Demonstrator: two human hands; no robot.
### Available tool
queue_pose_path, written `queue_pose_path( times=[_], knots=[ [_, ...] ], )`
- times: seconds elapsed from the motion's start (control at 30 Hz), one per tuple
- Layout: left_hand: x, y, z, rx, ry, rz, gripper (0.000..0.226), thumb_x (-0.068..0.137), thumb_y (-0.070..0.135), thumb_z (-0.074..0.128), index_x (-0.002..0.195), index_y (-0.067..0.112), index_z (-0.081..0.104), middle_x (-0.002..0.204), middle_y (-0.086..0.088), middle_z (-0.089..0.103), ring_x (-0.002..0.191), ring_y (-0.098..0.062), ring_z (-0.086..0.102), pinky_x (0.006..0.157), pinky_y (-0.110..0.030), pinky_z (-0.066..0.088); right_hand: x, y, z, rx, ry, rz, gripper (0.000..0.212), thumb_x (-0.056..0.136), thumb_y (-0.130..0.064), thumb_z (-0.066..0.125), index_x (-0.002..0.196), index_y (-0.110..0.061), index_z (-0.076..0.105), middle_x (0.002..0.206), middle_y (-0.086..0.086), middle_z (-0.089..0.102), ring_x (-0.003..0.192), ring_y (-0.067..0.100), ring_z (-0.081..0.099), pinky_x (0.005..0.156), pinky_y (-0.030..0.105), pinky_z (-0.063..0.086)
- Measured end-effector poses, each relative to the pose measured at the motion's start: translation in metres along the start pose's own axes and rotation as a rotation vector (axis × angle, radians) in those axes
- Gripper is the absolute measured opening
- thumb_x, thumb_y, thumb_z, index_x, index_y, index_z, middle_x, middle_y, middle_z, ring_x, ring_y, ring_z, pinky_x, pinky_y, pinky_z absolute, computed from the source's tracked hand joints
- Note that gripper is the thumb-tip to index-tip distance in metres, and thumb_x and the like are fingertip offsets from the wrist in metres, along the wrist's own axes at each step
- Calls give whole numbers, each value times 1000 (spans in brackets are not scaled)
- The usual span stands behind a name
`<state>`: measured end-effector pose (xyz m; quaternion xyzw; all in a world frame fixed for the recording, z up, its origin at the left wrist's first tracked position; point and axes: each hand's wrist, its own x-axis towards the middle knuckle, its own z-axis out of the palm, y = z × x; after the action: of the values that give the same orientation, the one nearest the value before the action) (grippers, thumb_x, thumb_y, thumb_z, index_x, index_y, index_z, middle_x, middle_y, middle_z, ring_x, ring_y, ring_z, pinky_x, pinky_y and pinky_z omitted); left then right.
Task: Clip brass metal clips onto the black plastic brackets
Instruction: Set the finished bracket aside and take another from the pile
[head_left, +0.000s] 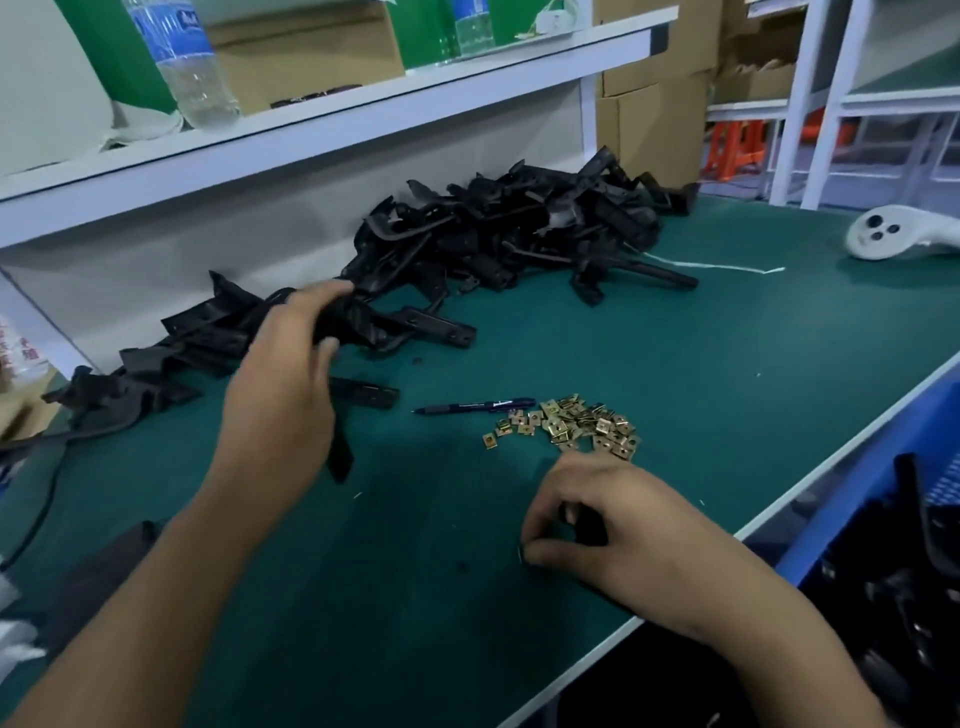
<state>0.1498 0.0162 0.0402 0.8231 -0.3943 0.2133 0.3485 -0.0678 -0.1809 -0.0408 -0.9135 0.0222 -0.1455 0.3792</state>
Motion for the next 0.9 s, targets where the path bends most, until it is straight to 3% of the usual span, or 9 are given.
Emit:
queue_pose_path(
  times=[0.07, 0.17, 0.23, 0.3, 0.37, 0.47, 0.6, 0.77, 0.9],
  knots=[
    [4, 2, -21, -303, -174, -100, 52, 107, 22, 54, 141, 59, 44, 118, 28, 66, 93, -9, 73, 79, -36, 56, -1, 3, 1, 16, 36, 40, 8, 92, -41, 71, 94, -41, 63, 96, -18, 60, 92, 6, 57, 77, 31, 51],
    [-6, 1, -22, -422, -525, -170, 68, 85, 39, 77, 142, 59, 46, 98, 6, 74, 75, -28, 77, 71, -32, 62, 0, 5, 4, 52, 112, 107, 9, 101, -36, 57, 95, -41, 53, 95, -19, 65, 89, 4, 59, 77, 34, 51],
    [-19, -1, -9, -320, -733, -200, 89, 70, 48, 88, 141, 66, 40, 124, 25, 63, 86, -21, 78, 79, -28, 60, 0, 4, 4, 102, 194, 104, 9, 103, -32, 52, 98, -39, 50, 94, -15, 66, 87, 8, 60, 77, 35, 51],
    [-26, -13, 2, -124, -778, -155, 103, 60, 70, 88, 144, 72, 27, 139, 47, 33, 125, -4, 56, 98, -28, 45, 0, 4, 3, 186, 274, 93, 12, 104, -27, 51, 100, -38, 51, 92, -11, 64, 85, 13, 60, 75, 32, 50],
    [-24, -25, 5, 36, -790, -108, 117, 53, 89, 77, 149, 69, 13, 143, 46, 24, 136, 4, 30, 108, -30, 35, 0, 4, 1, 254, 330, 99, 14, 104, -22, 53, 104, -37, 54, 94, -10, 62, 84, 15, 62, 73, 26, 50],
    [-22, -35, 11, 245, -881, -83, 117, 70, 78, 73, 162, 47, 7, 124, 31, 35, 121, -6, 37, 104, -30, 38, 3, 4, 2, 287, 360, 117, 19, 103, -17, 57, 104, -35, 58, 96, -9, 62, 80, 13, 67, 69, 24, 52],
    [-40, -22, 24, 288, -713, -2, 79, 101, 36, 57, 164, 41, 10, 113, 21, 35, 111, -10, 44, 96, -32, 45, 5, 4, 4, 362, 375, 144, 23, 100, -7, 63, 99, -30, 65, 88, -8, 68, 72, 11, 69, 66, 19, 53],
    [-73, 14, 41, 110, -488, 141, 86, 100, 29, 50, 157, 57, -8, 129, 16, 39, 116, -14, 42, 88, -39, 51, 7, -1, 4, 578, 424, 178, 17, 99, -11, 65, 87, -20, 73, 81, 5, 76, 69, 21, 72, 59, 25, 54],
    [-77, 28, 47, 101, -443, 241, 78, 94, 36, 48, 160, 54, 9, 129, 13, 45, 113, -12, 48, 80, -39, 56, 12, -10, 11, 795, 479, 255, 13, 97, -12, 67, 86, -8, 74, 79, 13, 77, 69, 25, 75, 55, 24, 54]
  ],
)
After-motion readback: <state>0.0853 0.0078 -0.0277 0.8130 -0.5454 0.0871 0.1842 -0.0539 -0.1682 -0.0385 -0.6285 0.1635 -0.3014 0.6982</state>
